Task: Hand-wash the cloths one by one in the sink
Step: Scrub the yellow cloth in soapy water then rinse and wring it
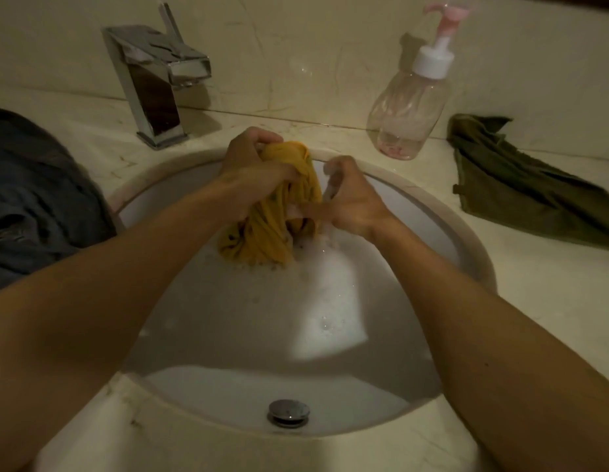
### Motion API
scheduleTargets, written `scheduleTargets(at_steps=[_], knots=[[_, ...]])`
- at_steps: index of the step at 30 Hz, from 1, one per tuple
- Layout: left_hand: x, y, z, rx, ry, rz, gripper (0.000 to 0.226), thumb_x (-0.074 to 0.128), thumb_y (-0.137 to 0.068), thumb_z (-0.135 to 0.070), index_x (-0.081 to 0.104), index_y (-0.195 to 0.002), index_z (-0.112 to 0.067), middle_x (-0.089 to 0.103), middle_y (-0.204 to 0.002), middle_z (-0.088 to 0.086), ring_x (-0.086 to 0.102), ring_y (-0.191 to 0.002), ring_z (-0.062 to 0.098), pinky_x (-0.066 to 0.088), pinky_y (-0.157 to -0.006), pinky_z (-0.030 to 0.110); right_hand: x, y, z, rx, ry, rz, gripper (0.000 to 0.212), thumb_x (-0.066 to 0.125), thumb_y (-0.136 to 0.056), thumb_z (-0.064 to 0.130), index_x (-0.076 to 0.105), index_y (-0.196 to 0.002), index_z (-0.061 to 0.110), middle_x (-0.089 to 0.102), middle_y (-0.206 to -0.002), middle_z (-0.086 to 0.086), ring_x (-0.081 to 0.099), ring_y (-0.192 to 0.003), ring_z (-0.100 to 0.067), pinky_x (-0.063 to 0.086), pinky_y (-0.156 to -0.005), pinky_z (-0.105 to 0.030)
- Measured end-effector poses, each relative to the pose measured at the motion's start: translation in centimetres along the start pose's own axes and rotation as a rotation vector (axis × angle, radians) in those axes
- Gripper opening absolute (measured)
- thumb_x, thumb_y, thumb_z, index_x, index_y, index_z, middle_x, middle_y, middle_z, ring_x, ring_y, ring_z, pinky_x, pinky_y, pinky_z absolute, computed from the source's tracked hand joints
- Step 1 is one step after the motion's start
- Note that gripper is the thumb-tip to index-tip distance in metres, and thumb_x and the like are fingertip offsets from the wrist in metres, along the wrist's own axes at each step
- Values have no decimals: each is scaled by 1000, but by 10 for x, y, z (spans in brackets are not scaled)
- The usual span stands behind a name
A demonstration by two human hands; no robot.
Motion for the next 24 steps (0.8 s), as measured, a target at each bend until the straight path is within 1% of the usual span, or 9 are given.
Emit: scheduleTargets(at_steps=[2,5,7,8,11,15,17,20,24], knots=[[7,5,-7,-47,229,40,59,82,-54,-5,61,-106,-24,64,-111,7,67,-96,23,61,-78,40,27,2,3,-71,-105,170,127,101,-45,57,35,-149,25,55,-142,1,57,-128,-17,53,-104,-44],[18,9,-20,-53,500,114,49,71,-59,11,59,-99,-14,64,-89,9,66,-80,24,59,-70,39,47,1,-2,-85,-114,175,143,101,-38,55,20,-154,32,50,-144,6,53,-132,-16,50,-109,-44],[22,9,-27,-34,578,169,43,68,-56,11,57,-92,-9,60,-75,9,63,-74,25,55,-66,35,41,3,8,-95,-142,70,122,98,-41,47,36,-145,30,57,-136,3,60,-123,-20,55,-101,-46],[23,10,-30,-27,611,207,39,67,-52,7,56,-85,-9,57,-73,10,61,-73,26,53,-66,35,36,4,16,-115,-135,29,96,95,-47,38,50,-132,32,63,-128,0,64,-115,-23,57,-95,-48],[19,10,-39,-22,688,269,28,67,-51,-3,51,-75,-8,49,-86,15,53,-86,31,49,-76,41,28,8,26,-66,-217,45,36,86,-71,8,66,-96,25,71,-99,-5,69,-92,-24,59,-85,-48],[16,13,-46,-61,785,329,15,57,-65,-6,51,-78,-9,50,-89,13,53,-92,30,51,-86,45,28,14,19,63,-353,161,29,81,-78,2,71,-100,18,75,-110,-14,72,-103,-29,57,-98,-52],[18,15,-44,-68,767,342,12,56,-66,-7,50,-76,-11,51,-87,12,53,-93,30,50,-88,45,29,16,18,85,-389,239,36,81,-77,0,71,-107,17,73,-118,-16,70,-110,-31,54,-103,-53],[14,13,-27,-154,708,324,17,58,-65,-14,58,-82,-12,57,-96,12,57,-98,33,52,-92,42,22,15,18,64,-282,250,61,85,-55,19,73,-114,15,75,-117,-11,70,-110,-29,55,-102,-51],[-12,5,-1,-206,179,153,23,72,-73,-32,64,-93,-26,65,-107,-2,63,-106,22,52,-76,33,-9,12,16,3,-219,24,51,75,-48,21,77,-98,11,76,-105,-14,70,-104,-34,56,-92,-59]])
Point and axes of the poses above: each hand's wrist, its own y-axis away from the middle knuckle, its own x-axis out of the palm, z = x × y, the point moved 9 cm from there along -y, towards the middle knuckle
